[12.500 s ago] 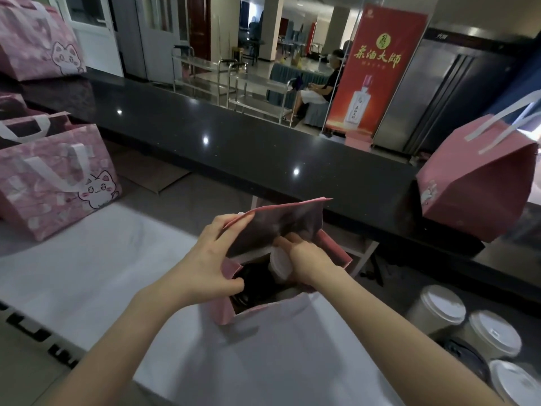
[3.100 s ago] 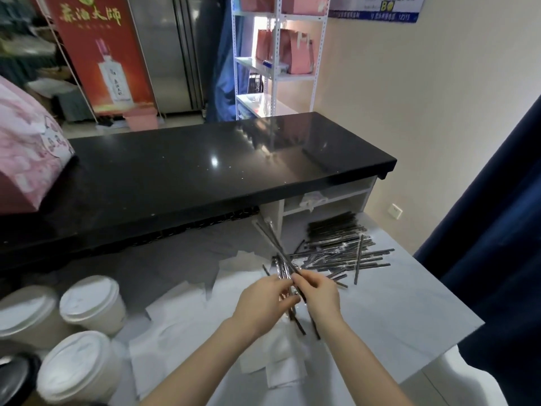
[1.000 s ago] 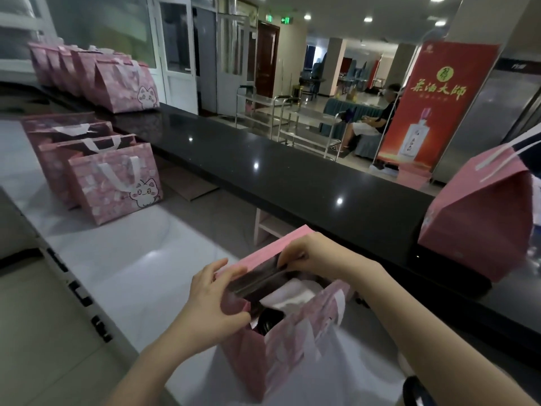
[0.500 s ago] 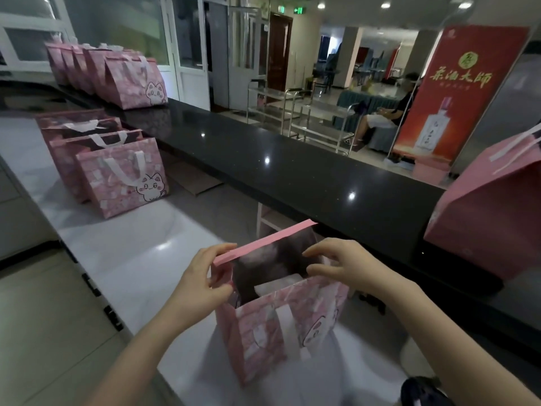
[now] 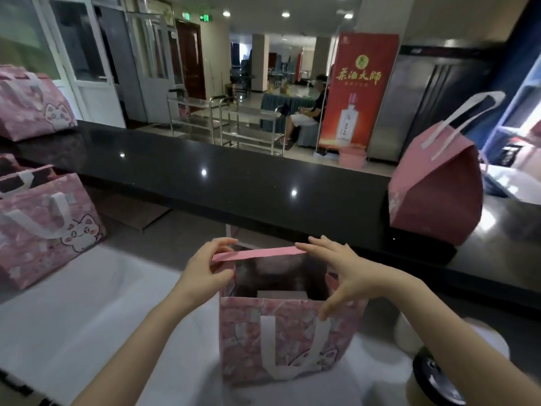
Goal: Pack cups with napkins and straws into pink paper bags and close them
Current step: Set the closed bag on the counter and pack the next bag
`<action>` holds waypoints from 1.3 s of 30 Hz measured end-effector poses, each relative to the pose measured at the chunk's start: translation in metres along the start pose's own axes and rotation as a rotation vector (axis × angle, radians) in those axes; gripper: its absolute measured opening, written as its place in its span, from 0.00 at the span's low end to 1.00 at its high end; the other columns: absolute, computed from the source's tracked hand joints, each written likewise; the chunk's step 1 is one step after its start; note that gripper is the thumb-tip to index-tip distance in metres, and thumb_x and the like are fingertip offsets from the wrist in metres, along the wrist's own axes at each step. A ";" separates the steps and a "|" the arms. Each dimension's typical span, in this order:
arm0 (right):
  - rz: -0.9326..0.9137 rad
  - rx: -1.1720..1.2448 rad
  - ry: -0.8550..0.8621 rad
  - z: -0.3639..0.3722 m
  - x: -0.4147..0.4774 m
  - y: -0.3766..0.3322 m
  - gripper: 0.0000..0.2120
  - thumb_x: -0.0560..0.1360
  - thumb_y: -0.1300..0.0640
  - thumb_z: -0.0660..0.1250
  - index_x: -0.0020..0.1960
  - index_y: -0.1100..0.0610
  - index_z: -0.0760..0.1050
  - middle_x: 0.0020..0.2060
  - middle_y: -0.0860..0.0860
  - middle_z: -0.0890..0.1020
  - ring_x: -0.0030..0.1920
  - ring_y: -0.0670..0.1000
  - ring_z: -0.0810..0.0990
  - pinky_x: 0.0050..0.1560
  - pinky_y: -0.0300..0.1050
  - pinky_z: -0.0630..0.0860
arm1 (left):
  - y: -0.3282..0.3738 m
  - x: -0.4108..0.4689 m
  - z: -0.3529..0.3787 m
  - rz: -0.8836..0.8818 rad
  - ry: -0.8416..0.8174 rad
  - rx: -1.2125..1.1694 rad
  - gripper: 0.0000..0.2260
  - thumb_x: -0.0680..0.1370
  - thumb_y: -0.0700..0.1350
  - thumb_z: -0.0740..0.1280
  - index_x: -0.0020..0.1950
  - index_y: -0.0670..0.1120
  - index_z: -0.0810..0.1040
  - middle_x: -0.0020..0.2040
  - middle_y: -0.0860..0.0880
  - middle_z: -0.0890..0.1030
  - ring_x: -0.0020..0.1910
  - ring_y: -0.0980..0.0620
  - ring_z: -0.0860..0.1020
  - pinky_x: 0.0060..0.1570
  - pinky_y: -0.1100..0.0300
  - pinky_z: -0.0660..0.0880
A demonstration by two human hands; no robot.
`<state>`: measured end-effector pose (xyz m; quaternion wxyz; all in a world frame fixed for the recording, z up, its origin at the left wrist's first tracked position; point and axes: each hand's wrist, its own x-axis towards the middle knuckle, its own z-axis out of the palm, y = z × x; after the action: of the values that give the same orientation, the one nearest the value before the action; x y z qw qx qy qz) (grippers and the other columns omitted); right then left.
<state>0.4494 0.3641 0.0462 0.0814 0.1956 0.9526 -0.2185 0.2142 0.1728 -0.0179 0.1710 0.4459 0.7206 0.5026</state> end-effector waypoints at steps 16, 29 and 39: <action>0.357 -0.127 0.218 0.020 0.002 -0.007 0.47 0.62 0.43 0.76 0.74 0.37 0.54 0.68 0.44 0.64 0.71 0.49 0.61 0.75 0.61 0.43 | -0.014 0.058 -0.012 0.171 -0.433 0.047 0.26 0.65 0.61 0.74 0.60 0.71 0.68 0.60 0.66 0.70 0.60 0.66 0.71 0.53 0.68 0.73; 0.281 -0.033 0.498 0.047 0.008 -0.002 0.19 0.67 0.58 0.72 0.56 0.47 0.74 0.48 0.43 0.77 0.51 0.47 0.76 0.52 0.43 0.74 | -0.019 0.048 0.002 0.247 -0.241 0.154 0.20 0.71 0.40 0.75 0.56 0.60 0.74 0.48 0.59 0.77 0.49 0.59 0.78 0.44 0.67 0.79; 0.188 -0.193 0.612 0.067 0.004 0.001 0.14 0.68 0.58 0.73 0.44 0.51 0.68 0.40 0.44 0.74 0.41 0.48 0.71 0.44 0.40 0.62 | -0.025 0.036 0.016 0.461 -0.105 0.405 0.08 0.74 0.34 0.70 0.45 0.46 0.77 0.47 0.55 0.75 0.43 0.55 0.77 0.44 0.73 0.72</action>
<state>0.4509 0.3365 -0.0155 -0.1702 0.3307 0.9269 -0.0498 0.1935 0.2087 -0.0398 -0.0031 0.6479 0.6763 0.3505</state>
